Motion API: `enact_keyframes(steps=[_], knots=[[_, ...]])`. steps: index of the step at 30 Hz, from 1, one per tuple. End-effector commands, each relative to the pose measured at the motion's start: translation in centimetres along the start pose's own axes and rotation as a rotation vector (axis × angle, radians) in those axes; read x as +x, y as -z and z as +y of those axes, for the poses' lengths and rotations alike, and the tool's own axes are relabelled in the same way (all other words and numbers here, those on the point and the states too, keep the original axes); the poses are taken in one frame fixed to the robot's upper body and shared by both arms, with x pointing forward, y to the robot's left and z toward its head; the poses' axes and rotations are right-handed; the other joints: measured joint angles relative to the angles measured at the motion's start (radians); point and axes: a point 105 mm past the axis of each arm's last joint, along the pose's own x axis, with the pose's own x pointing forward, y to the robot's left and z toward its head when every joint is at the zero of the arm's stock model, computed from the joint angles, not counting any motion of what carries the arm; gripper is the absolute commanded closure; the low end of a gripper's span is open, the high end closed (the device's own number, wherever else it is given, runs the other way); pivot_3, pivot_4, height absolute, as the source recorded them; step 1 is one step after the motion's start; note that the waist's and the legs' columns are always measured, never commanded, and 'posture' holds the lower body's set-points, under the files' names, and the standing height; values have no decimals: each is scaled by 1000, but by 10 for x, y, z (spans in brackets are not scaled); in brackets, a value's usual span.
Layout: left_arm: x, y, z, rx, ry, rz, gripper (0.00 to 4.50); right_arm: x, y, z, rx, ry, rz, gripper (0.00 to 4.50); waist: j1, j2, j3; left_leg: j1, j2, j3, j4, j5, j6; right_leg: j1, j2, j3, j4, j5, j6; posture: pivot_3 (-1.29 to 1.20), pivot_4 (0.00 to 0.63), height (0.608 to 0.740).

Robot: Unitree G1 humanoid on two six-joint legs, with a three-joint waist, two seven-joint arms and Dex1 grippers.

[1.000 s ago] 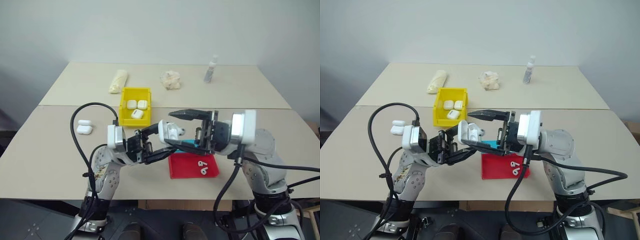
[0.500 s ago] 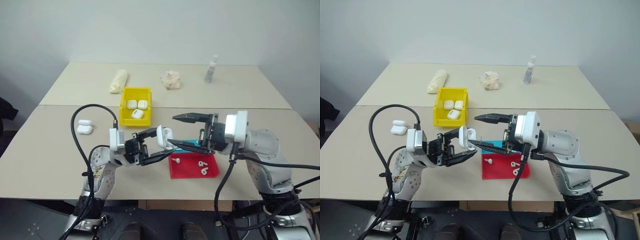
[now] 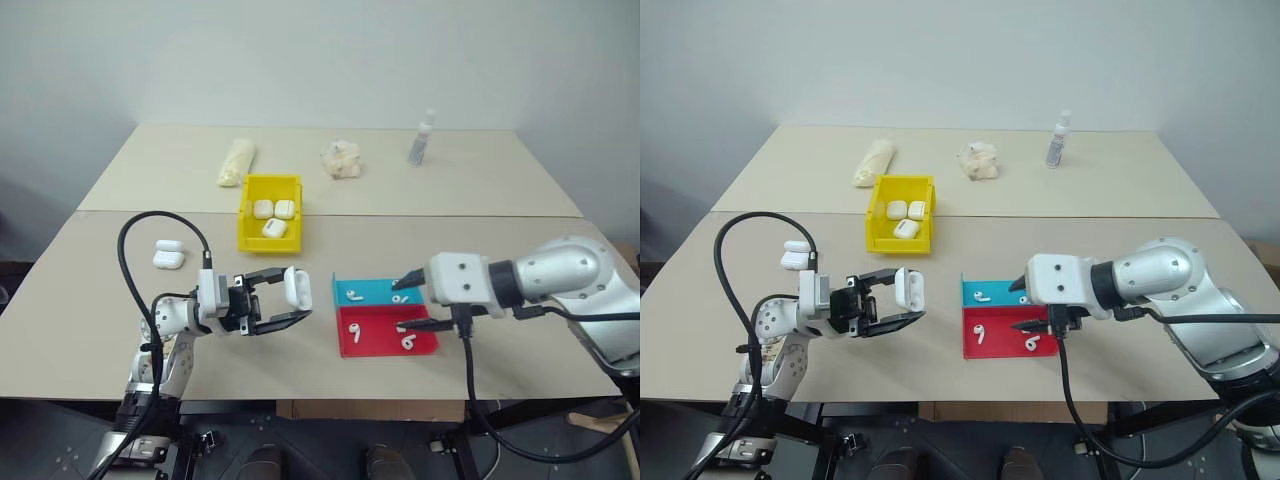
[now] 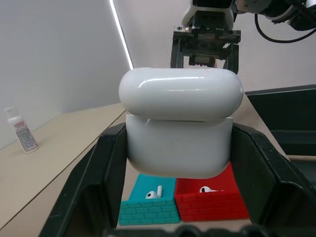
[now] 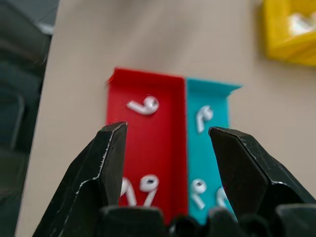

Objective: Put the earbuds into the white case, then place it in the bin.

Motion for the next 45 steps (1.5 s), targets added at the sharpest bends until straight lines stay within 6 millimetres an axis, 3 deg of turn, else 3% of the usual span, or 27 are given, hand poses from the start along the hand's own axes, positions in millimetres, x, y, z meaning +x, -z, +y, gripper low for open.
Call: enact_keyframes(steps=[1, 11, 15, 21, 38, 45], knots=[[5, -5, -3, 42, 10, -13, 1714, 2, 5, 4, -40, -46, 113, 1356, 0, 0, 0, 0, 0, 0, 0, 0, 0, 0, 0, 0, 0, 0, 0, 0, 150, 740], [6, -3, -7, 41, 22, -13, 1714, 13, 21, 5, -290, -221, 294, 1356, -1, 0, 0, 0, 0, 0, 0, 0, 0, 0, 0, 0, 0, 0, 0, 0, 150, 740], [7, -3, -7, 48, 19, -14, 1714, 20, 24, 2, -352, -271, 295, 2270, -2, 0, 0, 0, 0, 0, 0, 0, 0, 0, 0, 0, 0, 0, 0, 0, 150, 740], [5, -4, -11, 50, 4, -13, 1714, 26, 31, 10, -419, -354, 291, 2270, 1, 0, 0, 0, 0, 1, 0, 0, 0, 0, 0, 0, 0, 0, 0, 0, 150, 740], [4, -2, -14, 54, 5, -6, 1714, 43, 49, 12, -450, -378, 341, 2270, 0, 0, 0, 0, 0, 1, 0, 0, 0, 0, 0, 0, 1, 0, 0, 0, 150, 740], [3, 0, -15, 58, 9, 2, 1714, 46, 46, 14, -455, -387, 320, 2270, 0, 0, 0, 0, 0, 1, 0, 0, 0, 0, 0, 0, 1, 0, 0, 0, 150, 740]])
